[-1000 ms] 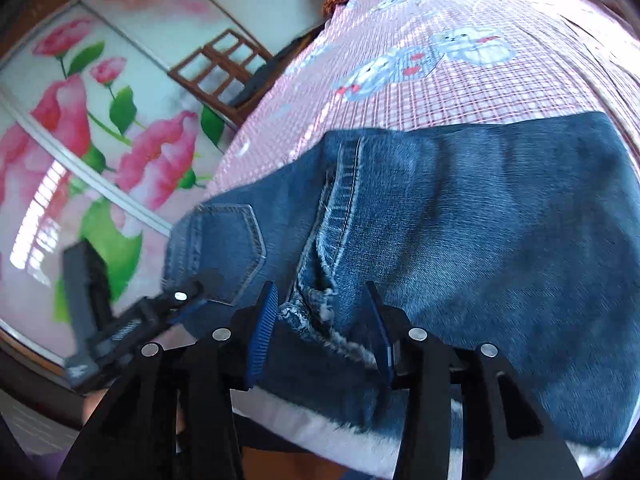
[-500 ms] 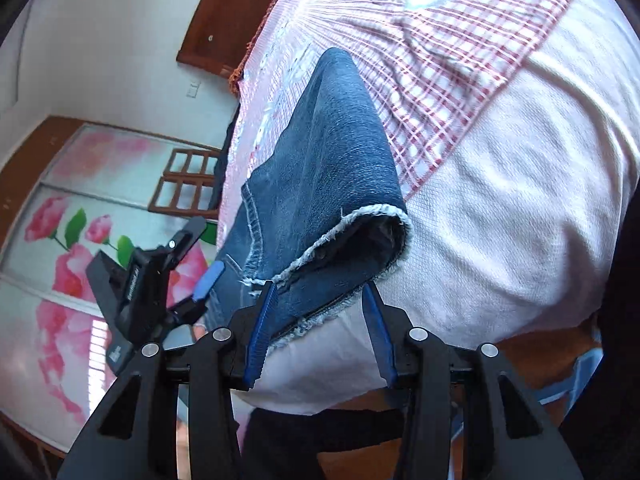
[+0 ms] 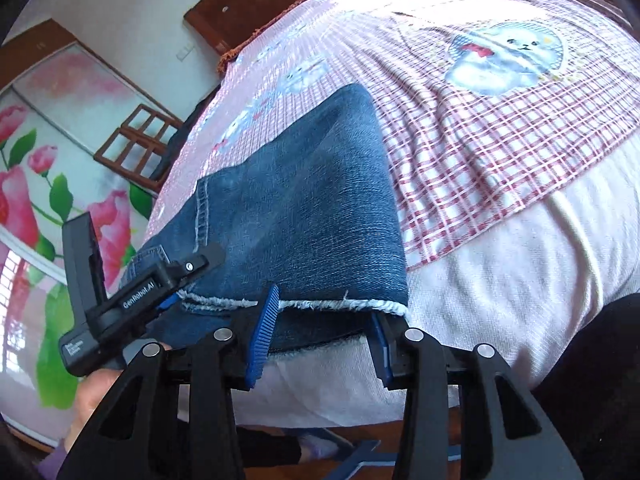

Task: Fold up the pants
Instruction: 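Lay the leg cuff over the jeans seat and open the right tool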

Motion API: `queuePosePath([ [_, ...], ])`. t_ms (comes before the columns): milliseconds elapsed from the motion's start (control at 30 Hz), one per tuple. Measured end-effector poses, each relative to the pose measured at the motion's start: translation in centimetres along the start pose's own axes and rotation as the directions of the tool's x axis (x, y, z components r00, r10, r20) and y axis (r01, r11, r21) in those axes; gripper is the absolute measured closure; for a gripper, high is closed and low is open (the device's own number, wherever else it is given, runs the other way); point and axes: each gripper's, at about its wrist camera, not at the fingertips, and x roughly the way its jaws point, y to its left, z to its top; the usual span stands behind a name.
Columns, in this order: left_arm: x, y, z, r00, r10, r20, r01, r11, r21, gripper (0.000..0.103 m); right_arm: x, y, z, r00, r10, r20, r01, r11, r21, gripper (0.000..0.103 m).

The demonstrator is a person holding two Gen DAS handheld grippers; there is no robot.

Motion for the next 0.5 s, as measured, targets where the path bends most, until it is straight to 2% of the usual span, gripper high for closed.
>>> queuePosePath([
  [100, 0.2, -0.3, 0.0, 1.0, 0.022, 0.001, -0.022, 0.999, 0.031, 0.003, -1.0, -1.4, -0.5, 0.998, 0.005, 0.062, -0.014, 0.99, 0.14, 0.078],
  [200, 0.2, -0.1, 0.0, 1.0, 0.016, 0.007, -0.017, 0.999, 0.035, 0.003, -1.5, -3.8, -1.1, 0.997, -0.023, 0.069, 0.002, 0.958, 0.287, 0.077],
  [267, 0.2, -0.2, 0.1, 1.0, 0.024, 0.006, -0.024, 0.999, 0.038, 0.002, -1.9, -4.5, -1.3, 0.996, -0.084, 0.02, 0.072, 0.936, 0.345, 0.07],
  [300, 0.2, -0.3, 0.1, 1.0, 0.027, 0.006, -0.027, 0.999, 0.04, 0.002, -2.5, -4.1, -1.2, 0.997, -0.077, 0.02, 0.065, 0.933, 0.353, 0.066],
  [367, 0.4, -0.4, 0.1, 0.999, 0.04, 0.01, -0.041, 0.998, 0.038, 0.002, -3.7, -2.5, -1.0, 0.998, -0.067, -0.017, 0.069, 0.949, 0.309, 0.065],
  [433, 0.4, -0.5, 0.1, 0.999, 0.049, 0.013, -0.049, 0.998, 0.039, 0.002, -4.9, -0.6, -0.2, 1.0, 0.014, 0.014, -0.017, 0.965, 0.26, 0.062],
  [467, 0.4, -0.5, 0.1, 0.999, 0.047, 0.016, -0.047, 0.998, 0.037, 0.002, -5.1, 0.5, 0.6, 0.998, 0.054, 0.036, -0.06, 0.974, 0.217, 0.048],
  [500, 0.4, -0.4, 0.2, 0.999, 0.045, 0.017, -0.046, 0.998, 0.036, 0.002, -5.0, 1.6, 1.6, 0.994, 0.091, 0.06, -0.1, 0.98, 0.171, 0.038],
])
